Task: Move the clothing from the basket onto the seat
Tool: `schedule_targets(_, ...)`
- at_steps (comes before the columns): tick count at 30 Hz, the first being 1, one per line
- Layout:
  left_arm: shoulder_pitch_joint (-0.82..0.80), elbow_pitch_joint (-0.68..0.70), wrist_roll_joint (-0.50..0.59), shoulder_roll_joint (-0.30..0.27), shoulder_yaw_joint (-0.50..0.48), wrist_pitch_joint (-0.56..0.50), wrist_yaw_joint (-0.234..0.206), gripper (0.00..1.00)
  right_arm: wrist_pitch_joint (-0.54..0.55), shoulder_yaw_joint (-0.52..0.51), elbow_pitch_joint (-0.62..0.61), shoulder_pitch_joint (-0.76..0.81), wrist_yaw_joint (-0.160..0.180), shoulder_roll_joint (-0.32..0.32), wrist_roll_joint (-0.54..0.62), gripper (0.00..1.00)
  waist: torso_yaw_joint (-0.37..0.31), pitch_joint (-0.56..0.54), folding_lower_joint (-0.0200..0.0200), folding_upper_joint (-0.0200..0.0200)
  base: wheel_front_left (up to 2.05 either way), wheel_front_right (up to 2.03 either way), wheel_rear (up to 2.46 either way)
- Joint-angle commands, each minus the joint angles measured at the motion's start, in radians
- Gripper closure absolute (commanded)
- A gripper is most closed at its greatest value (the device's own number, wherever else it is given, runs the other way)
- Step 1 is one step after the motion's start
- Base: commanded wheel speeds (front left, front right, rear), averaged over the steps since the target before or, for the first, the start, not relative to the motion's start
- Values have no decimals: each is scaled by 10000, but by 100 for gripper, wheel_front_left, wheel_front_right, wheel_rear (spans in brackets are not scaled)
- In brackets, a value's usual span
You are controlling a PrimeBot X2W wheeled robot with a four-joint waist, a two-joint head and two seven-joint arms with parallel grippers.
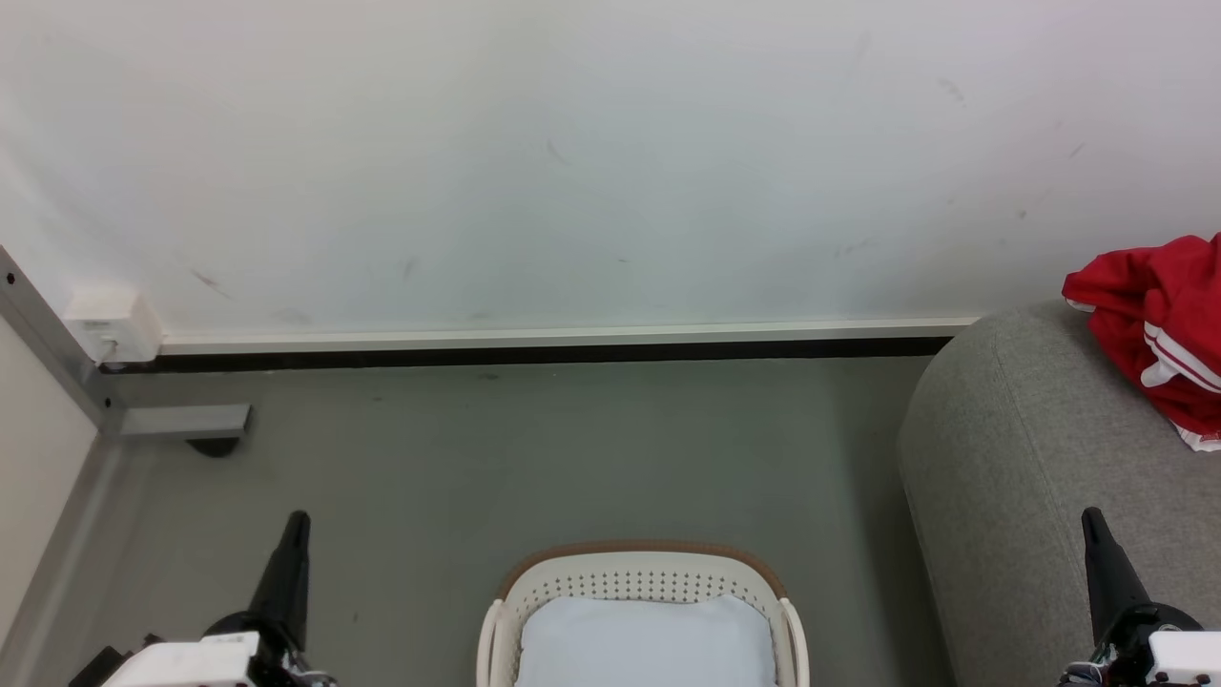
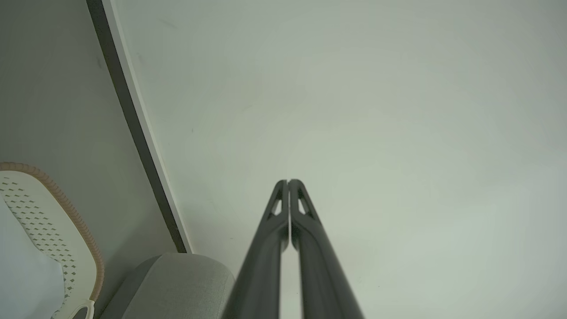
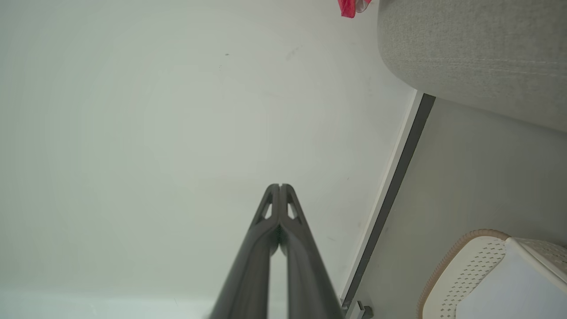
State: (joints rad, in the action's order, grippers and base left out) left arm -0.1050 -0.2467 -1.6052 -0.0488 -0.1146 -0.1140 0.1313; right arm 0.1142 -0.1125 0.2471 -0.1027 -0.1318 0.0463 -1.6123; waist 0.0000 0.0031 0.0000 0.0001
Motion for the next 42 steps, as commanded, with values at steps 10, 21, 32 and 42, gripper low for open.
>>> schedule_targets(10,-84,38,-144,-16,-16,-34,11,100,30,-39,-57,-124,21,75,-15,100,0,0,0,-1,0,0,0)
schedule_targets(21,-83,38,-145,-16,-16,-34,11,100,30,-39,-57,-124,21,75,-15,100,0,0,0,-1,0,0,0)
schedule_targets(32,-83,38,-145,-16,-16,-33,11,100,30,-39,-57,-125,21,75,-15,100,0,0,0,-1,0,0,0)
schedule_targets(42,-83,38,-145,-16,-16,-33,11,100,30,-39,-57,-125,21,74,-15,100,0,0,0,-1,0,0,0)
